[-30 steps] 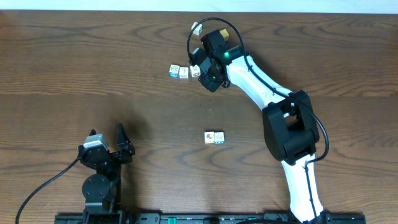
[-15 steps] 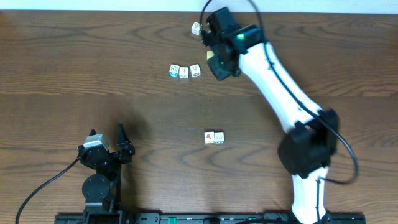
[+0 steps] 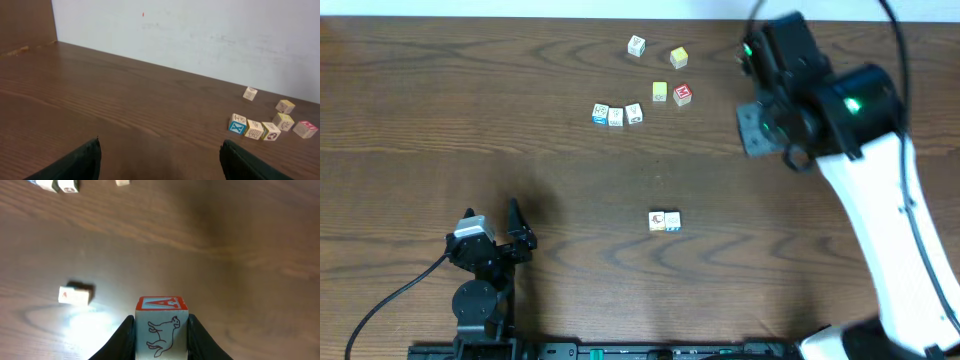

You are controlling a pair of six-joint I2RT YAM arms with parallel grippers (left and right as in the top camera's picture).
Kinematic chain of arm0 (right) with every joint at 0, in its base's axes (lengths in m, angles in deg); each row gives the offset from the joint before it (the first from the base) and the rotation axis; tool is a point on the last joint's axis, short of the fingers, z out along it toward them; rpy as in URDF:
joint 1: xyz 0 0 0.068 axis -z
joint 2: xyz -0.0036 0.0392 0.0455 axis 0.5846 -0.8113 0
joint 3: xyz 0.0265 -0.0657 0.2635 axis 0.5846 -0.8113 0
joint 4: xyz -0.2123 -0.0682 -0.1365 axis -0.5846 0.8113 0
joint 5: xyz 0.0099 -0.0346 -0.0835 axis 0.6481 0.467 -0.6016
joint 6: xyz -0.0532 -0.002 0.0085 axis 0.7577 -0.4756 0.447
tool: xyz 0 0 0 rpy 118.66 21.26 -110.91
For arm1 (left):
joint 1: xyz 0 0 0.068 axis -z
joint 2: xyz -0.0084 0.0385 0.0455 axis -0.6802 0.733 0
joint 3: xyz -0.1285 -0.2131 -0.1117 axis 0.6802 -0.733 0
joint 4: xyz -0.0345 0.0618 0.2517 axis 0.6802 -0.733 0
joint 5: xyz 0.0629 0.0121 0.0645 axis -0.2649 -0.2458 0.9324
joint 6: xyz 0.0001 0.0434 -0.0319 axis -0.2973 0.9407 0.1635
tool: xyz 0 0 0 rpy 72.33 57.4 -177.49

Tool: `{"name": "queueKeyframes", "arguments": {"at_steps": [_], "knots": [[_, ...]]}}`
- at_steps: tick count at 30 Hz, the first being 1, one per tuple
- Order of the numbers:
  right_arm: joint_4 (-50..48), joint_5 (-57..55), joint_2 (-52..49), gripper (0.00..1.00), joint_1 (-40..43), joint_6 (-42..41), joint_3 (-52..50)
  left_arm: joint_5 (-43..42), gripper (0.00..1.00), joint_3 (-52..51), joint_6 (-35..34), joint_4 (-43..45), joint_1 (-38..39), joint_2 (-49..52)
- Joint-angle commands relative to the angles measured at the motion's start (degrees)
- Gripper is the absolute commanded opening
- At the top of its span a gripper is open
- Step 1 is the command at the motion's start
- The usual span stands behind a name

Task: Lift 4 blocks
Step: 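Carry the A block and lower it beside the 8 block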

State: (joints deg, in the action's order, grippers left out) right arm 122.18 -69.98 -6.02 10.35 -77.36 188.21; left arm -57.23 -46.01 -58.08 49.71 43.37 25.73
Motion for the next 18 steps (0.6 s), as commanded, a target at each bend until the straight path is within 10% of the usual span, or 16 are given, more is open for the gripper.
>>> {"name": "queueKeyframes", "arguments": {"at_steps": [1, 11, 18], "knots": [[-1.33, -1.62, 5.42, 0.01, -0.15, -5.79, -10.88, 0.33, 0.76, -1.16, 0.13, -2.25, -0.22, -0.09], [-40.76, 10.99, 20.61, 0.03, -0.39, -10.99, -56.89, 0.33, 0.76, -1.16, 0.13, -2.25, -0.22, -0.09], [-54.31, 13.46, 15.26, 0.02, -1.86, -15.37, -69.7, 0.33, 0.77, -1.16, 0.13, -2.25, -0.22, -0.09]]}}
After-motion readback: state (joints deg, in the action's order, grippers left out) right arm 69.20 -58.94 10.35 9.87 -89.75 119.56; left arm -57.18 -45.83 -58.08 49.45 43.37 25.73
